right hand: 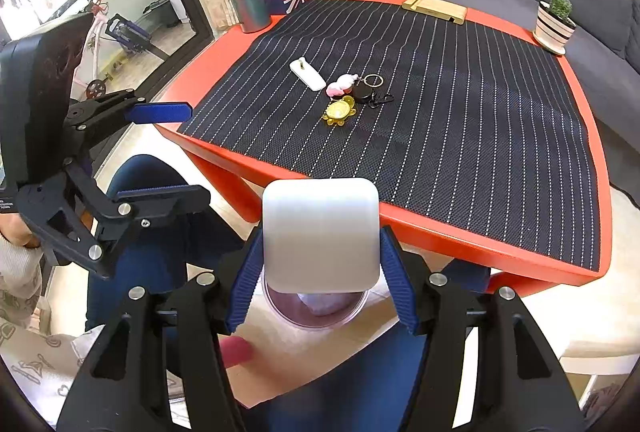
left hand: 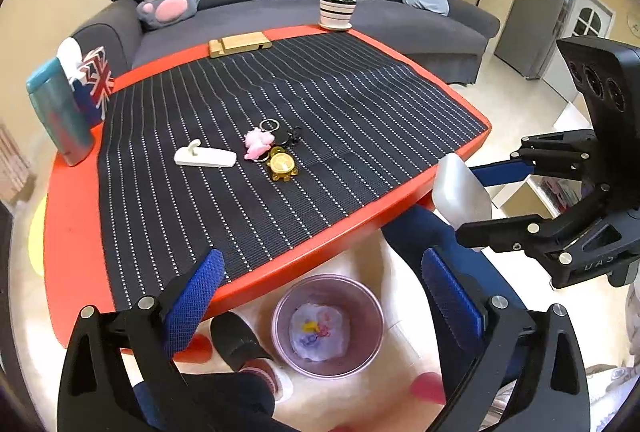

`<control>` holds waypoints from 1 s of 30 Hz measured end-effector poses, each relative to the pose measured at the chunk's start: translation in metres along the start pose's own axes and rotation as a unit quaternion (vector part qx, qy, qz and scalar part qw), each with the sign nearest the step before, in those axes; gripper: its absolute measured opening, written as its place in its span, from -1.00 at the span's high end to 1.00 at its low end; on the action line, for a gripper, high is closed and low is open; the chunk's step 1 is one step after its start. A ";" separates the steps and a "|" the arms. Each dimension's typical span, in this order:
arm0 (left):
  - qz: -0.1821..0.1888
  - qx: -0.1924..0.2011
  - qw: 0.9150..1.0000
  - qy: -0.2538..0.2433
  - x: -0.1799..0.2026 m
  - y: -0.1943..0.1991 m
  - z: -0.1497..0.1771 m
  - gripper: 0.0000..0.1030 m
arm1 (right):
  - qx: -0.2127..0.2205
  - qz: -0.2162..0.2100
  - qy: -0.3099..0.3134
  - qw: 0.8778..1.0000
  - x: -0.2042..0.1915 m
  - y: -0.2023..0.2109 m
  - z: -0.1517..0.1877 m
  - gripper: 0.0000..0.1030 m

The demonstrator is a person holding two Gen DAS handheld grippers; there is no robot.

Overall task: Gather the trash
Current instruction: 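Open the left gripper over the bin while the right lowers the case into the bin and opens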

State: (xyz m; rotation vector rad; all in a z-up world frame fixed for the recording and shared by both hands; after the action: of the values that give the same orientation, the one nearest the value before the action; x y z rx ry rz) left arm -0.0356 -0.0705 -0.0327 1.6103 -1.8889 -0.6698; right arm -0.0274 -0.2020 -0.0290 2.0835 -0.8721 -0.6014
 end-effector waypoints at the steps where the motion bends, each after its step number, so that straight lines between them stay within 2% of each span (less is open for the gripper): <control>1: -0.001 -0.001 1.000 0.002 -0.001 0.000 0.000 -0.86 | -0.001 -0.001 0.000 1.000 -0.001 -0.001 0.000 -0.11; 11: -0.001 0.001 1.000 0.020 -0.007 0.009 0.007 -0.86 | -0.004 -0.009 0.005 1.000 -0.007 -0.002 0.003 -0.11; 27: -0.023 0.011 0.999 0.046 -0.033 0.030 0.016 -0.86 | -0.024 -0.048 0.035 0.998 -0.037 -0.020 -0.001 -0.12; 28: -0.024 0.011 0.999 0.046 -0.034 0.031 0.016 -0.86 | -0.026 -0.050 0.037 0.998 -0.038 -0.021 -0.001 -0.21; 29: -0.024 0.010 0.999 0.047 -0.034 0.031 0.016 -0.86 | -0.025 -0.051 0.036 0.998 -0.039 -0.022 -0.002 -0.55; 30: -0.025 0.010 0.999 0.048 -0.035 0.031 0.017 -0.86 | -0.023 -0.051 0.036 0.998 -0.039 -0.022 -0.002 -0.71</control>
State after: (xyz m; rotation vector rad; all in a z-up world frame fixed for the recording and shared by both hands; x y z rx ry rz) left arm -0.0647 -0.0306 -0.0270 1.6760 -1.7978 -0.5856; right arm -0.0428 -0.1620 -0.0406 2.1041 -0.7082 -0.5913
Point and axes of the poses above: each gripper's, at about its wrist camera, not at the fingertips, and y roughly against the way its jaws point, x to its right, z to its underside, the point moved 3 cm from there along -y, roughly the way its jaws point, and after that the axes turned 9 degrees about x, right-handed, at the moved point
